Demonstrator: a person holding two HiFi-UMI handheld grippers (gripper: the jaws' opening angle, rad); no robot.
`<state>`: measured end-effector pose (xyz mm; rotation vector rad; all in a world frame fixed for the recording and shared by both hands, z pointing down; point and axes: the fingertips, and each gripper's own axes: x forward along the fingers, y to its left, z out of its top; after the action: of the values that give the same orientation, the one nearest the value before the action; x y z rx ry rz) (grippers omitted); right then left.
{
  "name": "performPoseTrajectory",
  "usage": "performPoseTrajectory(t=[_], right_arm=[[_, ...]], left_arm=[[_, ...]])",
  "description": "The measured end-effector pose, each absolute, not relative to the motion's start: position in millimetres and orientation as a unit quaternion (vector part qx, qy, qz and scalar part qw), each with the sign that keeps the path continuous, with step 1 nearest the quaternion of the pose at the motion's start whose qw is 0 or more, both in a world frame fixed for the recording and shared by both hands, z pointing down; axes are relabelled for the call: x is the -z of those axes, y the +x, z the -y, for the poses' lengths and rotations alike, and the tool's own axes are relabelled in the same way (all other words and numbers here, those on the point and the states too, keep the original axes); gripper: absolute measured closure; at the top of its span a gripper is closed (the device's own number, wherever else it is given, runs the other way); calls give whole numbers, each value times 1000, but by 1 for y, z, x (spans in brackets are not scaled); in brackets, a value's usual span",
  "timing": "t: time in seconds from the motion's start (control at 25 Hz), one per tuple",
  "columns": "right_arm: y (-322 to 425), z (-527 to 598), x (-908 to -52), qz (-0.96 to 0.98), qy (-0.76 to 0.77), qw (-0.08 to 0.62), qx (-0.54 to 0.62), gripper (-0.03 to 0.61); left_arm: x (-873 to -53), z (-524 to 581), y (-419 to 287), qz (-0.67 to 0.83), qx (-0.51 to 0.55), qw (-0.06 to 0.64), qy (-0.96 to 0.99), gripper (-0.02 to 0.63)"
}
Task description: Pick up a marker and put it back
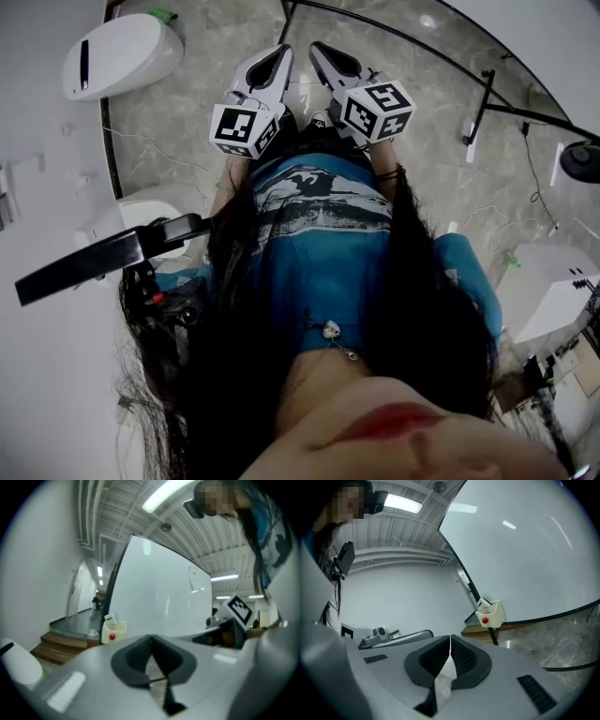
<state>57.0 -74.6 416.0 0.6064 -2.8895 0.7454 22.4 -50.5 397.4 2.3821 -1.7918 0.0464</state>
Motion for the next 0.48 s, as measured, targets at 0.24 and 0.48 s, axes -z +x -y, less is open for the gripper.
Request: performPoseTrajectory(t=[0.24,0.48], right_arm=[[42,86,-428,944,186,58,-266,566],[30,123,-432,939,208,62,-266,566]], left_arm=[[-406,67,5,609,-25,98,787,611],[-412,105,-11,592,-24,105,799,611]])
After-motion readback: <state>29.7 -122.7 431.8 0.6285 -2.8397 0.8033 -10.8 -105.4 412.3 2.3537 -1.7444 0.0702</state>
